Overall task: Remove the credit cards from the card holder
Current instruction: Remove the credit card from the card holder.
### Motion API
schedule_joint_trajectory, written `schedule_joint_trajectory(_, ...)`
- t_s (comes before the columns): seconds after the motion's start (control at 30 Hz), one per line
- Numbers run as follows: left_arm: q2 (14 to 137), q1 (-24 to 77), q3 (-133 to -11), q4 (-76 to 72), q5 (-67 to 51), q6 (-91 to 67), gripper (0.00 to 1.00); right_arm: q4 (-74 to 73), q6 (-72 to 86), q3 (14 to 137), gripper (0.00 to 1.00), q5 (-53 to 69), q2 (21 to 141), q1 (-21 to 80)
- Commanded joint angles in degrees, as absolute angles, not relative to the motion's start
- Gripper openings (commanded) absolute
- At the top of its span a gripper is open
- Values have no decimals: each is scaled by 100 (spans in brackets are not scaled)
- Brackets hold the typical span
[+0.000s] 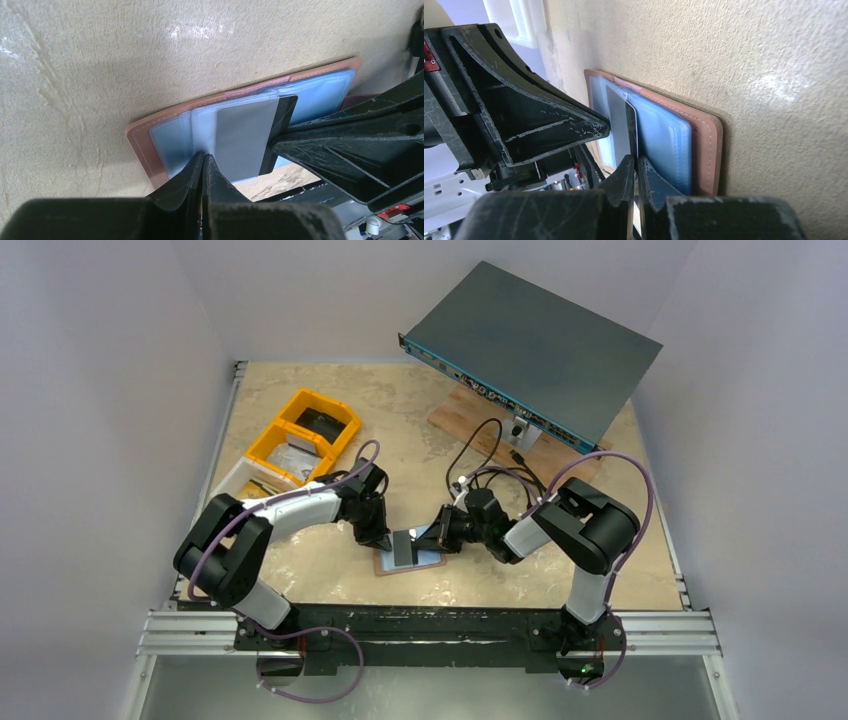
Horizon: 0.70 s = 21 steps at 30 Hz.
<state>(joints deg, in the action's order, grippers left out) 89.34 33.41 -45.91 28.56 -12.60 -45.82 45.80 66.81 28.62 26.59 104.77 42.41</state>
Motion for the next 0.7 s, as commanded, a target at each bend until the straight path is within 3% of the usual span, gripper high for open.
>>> schedule_joint_trajectory(0.0,9207,3344,-4506,3033,-737,-4385,0,4381,6543,2861,0,2625,10425,4236)
schedule_joint_trajectory(0.67,8942,3342,-4845,3489,-511,-4386,0,2629,5854,2408,0,1945,8478,3839)
